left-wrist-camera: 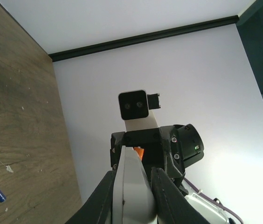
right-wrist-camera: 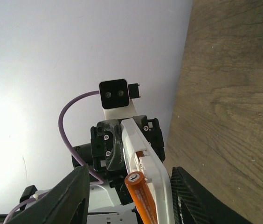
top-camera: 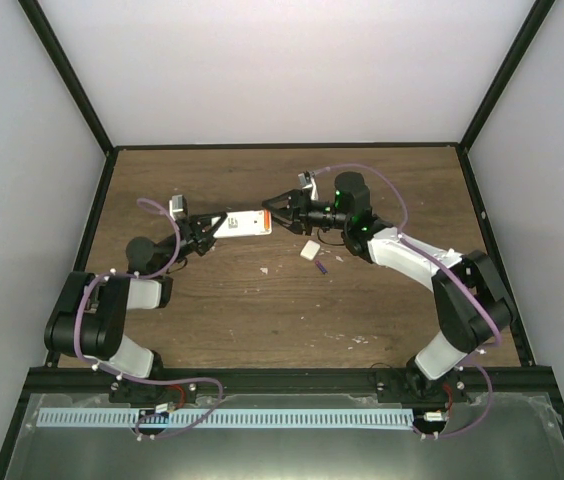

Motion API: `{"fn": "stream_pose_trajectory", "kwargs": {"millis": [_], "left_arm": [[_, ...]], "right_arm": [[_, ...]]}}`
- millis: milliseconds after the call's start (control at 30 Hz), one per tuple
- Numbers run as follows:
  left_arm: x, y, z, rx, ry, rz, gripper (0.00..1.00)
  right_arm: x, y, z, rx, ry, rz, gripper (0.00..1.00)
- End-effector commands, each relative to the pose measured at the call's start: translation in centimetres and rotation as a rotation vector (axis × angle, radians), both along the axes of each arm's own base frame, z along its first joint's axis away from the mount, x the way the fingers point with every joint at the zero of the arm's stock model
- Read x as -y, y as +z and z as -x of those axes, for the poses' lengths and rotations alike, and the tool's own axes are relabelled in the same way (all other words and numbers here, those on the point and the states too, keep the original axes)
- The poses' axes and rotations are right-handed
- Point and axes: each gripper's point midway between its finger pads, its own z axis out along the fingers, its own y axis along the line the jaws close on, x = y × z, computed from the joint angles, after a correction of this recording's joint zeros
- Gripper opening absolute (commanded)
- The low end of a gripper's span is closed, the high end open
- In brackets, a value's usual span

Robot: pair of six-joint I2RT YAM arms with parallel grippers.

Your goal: Load the batteries into the remote control

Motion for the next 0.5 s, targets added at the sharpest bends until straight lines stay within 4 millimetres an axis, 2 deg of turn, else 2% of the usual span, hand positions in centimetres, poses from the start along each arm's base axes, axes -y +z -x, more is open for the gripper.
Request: {"fn": "stream_pose_trajectory", "kwargs": {"millis": [0,467], "left_arm": [[0.15,1.39,0.6,0.125,0.001,-0.006,0.0],[0.2,1.12,0.57,0.135,0.002,-0.019,0.0]], "right_arm": [[-0.78,2.53,0.35,0.045,0.036,-0.057,0.44],[-0.87,2.32,0.27,0.033,0.035,-0.06,0.33]]}}
